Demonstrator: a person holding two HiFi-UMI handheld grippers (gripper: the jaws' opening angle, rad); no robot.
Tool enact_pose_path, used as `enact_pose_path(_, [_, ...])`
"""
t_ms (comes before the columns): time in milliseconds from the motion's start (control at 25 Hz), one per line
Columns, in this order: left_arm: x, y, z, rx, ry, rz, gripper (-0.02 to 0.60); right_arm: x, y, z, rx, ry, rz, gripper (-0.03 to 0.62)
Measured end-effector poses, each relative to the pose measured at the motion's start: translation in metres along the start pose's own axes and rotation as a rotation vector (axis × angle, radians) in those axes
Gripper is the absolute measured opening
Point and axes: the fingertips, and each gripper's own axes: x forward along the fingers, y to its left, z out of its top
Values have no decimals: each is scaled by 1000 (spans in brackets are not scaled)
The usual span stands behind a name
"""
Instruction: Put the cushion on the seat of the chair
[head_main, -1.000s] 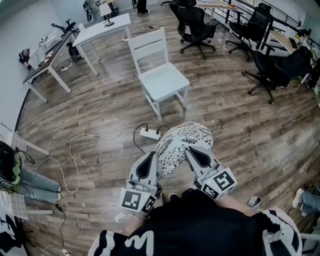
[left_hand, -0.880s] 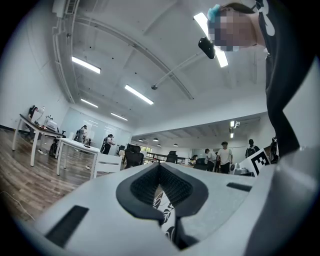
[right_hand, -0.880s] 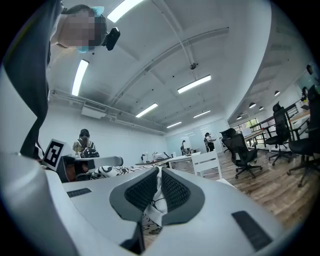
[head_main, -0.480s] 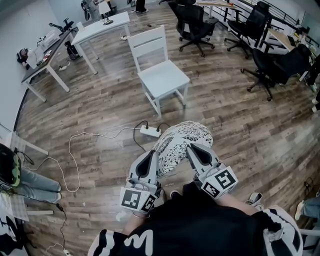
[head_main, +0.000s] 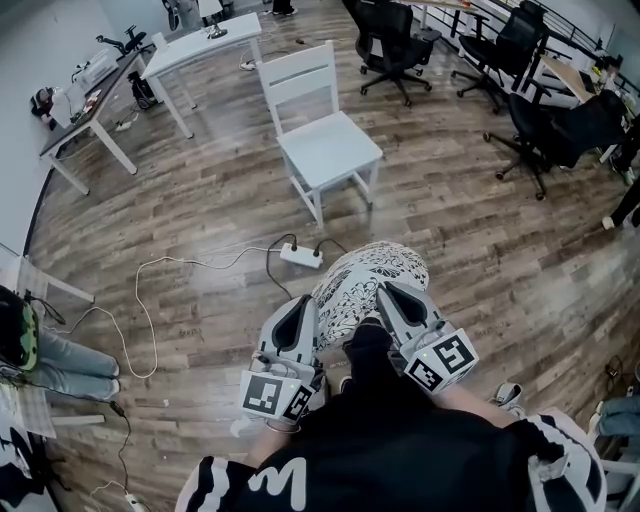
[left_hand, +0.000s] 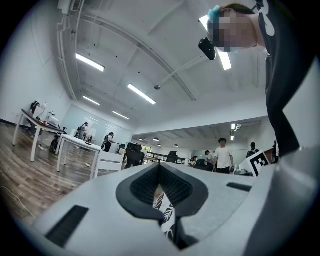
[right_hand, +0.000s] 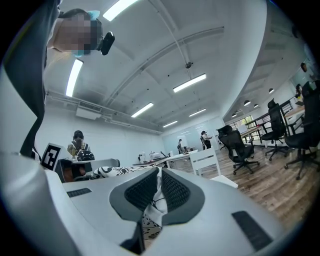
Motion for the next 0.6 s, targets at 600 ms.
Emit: enact_pose_path(600, [80,50,-7,-8,18,32,6,74,-61,-5,37,31,40,35])
